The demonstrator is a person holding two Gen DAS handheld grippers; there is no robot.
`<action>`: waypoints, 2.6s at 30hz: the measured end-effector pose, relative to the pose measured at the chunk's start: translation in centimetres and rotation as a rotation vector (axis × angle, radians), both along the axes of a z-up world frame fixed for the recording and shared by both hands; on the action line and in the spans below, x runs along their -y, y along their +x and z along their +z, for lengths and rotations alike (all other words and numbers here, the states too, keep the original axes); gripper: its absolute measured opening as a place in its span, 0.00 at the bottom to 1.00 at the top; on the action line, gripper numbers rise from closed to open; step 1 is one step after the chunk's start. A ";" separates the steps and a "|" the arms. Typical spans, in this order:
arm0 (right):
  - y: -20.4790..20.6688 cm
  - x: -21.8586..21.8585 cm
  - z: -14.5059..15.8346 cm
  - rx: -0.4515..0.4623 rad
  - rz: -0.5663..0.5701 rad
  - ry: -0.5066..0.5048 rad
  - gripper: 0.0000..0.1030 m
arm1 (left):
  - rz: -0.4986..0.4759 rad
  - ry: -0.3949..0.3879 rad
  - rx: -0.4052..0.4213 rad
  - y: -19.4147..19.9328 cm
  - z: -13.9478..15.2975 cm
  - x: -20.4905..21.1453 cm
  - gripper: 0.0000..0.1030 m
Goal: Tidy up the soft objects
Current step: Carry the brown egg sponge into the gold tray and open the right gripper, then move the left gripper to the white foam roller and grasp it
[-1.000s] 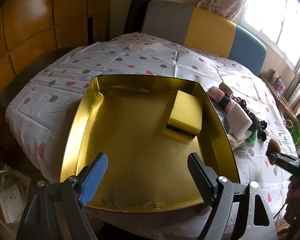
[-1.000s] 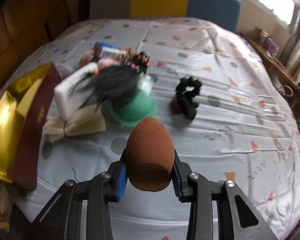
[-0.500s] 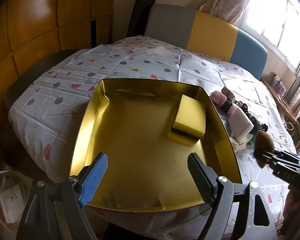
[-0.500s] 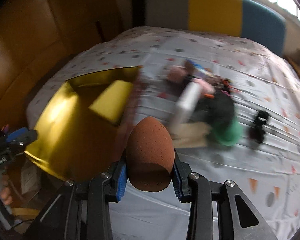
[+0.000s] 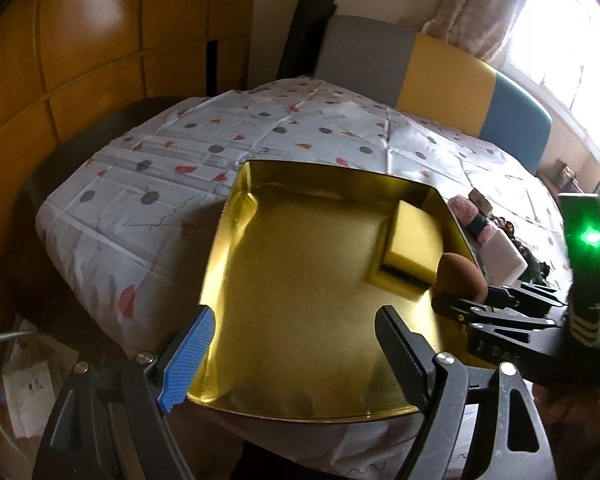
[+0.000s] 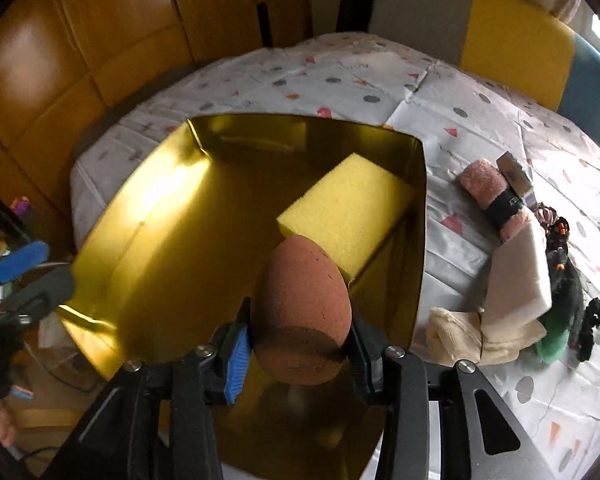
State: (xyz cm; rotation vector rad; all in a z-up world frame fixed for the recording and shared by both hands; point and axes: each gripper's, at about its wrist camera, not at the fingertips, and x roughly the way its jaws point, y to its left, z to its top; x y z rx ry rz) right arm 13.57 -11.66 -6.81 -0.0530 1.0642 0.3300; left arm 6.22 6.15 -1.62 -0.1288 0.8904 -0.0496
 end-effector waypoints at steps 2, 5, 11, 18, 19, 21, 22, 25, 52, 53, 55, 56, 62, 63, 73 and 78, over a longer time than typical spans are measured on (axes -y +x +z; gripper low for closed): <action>0.5 -0.3 -0.6 -0.010 -0.001 -0.022 0.44 | 0.012 -0.001 -0.004 0.1 -0.2 -0.4 0.81; 0.9 -0.7 -1.5 -0.014 -0.002 -0.074 0.45 | 0.018 -0.004 -0.002 0.1 -0.2 -0.7 0.81; 0.8 0.0 -1.7 -0.001 -0.027 -0.053 0.57 | 0.001 0.006 -0.005 0.0 -0.5 -0.2 0.80; -0.5 2.2 1.1 0.066 -0.070 0.063 0.66 | -0.036 0.000 -0.007 0.2 -0.3 0.6 0.80; -0.8 2.9 1.6 0.079 -0.083 0.077 0.67 | -0.040 -0.002 -0.008 0.2 -0.3 0.8 0.80; -1.5 4.8 2.6 0.104 -0.118 0.104 0.67 | -0.049 -0.011 -0.013 0.4 -0.2 1.1 0.80; -1.8 5.8 3.1 0.115 -0.136 0.111 0.67 | -0.057 -0.018 -0.018 0.5 -0.1 1.4 0.80; -2.9 9.7 4.2 0.152 -0.206 0.112 0.71 | -0.082 -0.032 -0.028 0.9 0.1 2.2 0.80; -6.2 32.0 -0.4 0.074 -0.735 0.070 0.75 | -0.495 -0.126 -0.180 9.0 1.1 22.6 0.68; -6.2 32.0 -0.4 0.075 -0.736 0.072 0.75 | -0.493 -0.114 -0.199 9.6 0.6 23.4 0.68; -6.2 32.0 -0.3 0.080 -0.740 0.069 0.75 | -0.499 -0.112 -0.221 10.5 -0.1 24.5 0.68; -6.2 32.1 -0.2 0.083 -0.741 0.073 0.75 | -0.506 -0.106 -0.233 10.8 -0.5 25.1 0.65; -6.3 32.5 -0.1 0.083 -0.754 0.087 0.75 | -0.572 -0.062 -0.271 12.0 -1.8 28.1 0.62; -6.3 32.6 -0.1 0.084 -0.757 0.090 0.75 | -0.579 -0.040 -0.267 12.2 -2.0 28.6 0.62; -6.1 32.8 0.0 0.090 -0.764 0.089 0.75 | -0.641 0.115 -0.270 14.1 -5.3 30.7 0.33; -6.2 33.0 -0.3 0.085 -0.765 0.087 0.75 | -0.651 0.095 -0.214 13.4 -5.2 30.1 0.17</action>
